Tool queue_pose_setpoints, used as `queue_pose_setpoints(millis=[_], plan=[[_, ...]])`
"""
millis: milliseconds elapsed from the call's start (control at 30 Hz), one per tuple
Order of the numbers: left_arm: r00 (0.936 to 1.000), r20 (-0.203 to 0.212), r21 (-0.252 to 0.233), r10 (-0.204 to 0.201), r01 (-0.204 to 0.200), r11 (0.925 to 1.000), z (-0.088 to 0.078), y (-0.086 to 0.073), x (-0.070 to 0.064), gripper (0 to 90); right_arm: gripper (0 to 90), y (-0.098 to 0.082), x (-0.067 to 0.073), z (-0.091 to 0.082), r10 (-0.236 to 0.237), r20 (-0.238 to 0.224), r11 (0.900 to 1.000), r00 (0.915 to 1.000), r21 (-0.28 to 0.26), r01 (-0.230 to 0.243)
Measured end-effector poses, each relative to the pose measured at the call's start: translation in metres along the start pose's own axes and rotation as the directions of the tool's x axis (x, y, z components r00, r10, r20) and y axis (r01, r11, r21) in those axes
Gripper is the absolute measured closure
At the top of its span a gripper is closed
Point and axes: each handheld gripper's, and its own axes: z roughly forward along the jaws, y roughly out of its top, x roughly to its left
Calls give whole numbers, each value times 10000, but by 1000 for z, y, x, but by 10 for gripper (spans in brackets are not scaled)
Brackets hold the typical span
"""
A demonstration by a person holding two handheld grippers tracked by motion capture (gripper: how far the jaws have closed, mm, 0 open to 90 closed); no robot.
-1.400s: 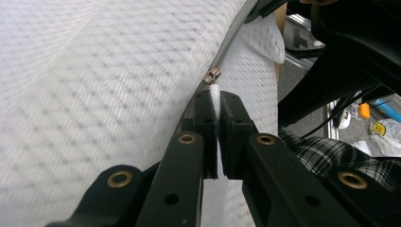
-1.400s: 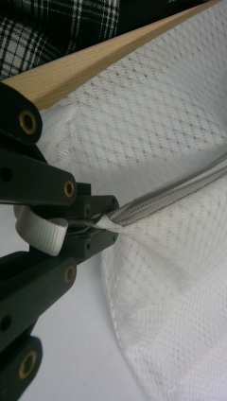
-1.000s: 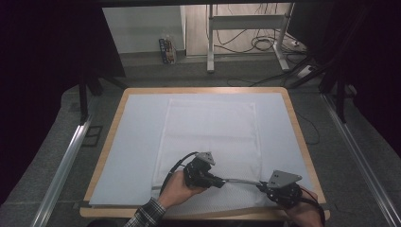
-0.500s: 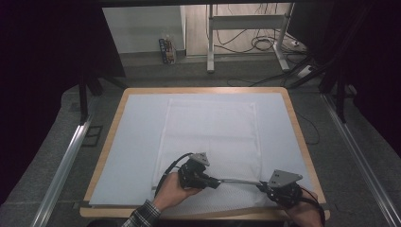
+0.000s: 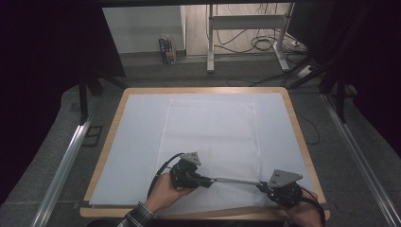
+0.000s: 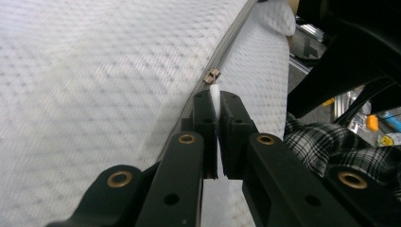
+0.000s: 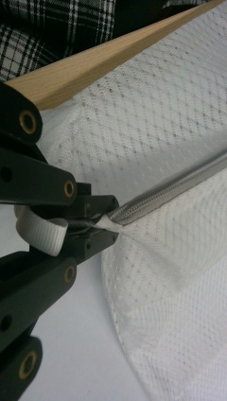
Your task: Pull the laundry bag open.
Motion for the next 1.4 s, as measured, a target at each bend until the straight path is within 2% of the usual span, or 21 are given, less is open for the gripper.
queue_pose_setpoints(millis=[167, 233, 600, 1400], plan=[[10000, -46, -25, -37, 37, 10000, -3, -4, -1, 872, 843, 1, 1, 0, -3, 41, 10000, 10000, 10, 3], [9998, -213, 64, 19, -17, 10000, -4, -5, -2, 873, 843, 0, 1, 0, -13, 49, 10000, 10000, 30, 13], [9986, -363, -235, -391, 383, 9990, -20, -18, 5, 872, 843, 0, 0, 0, 29, 69, 10000, 10000, 3, -29], [9931, -802, -428, -850, 818, 9957, -42, -42, 8, 873, 843, 0, 0, 0, 4, 66, 10000, 10000, 28, -4]])
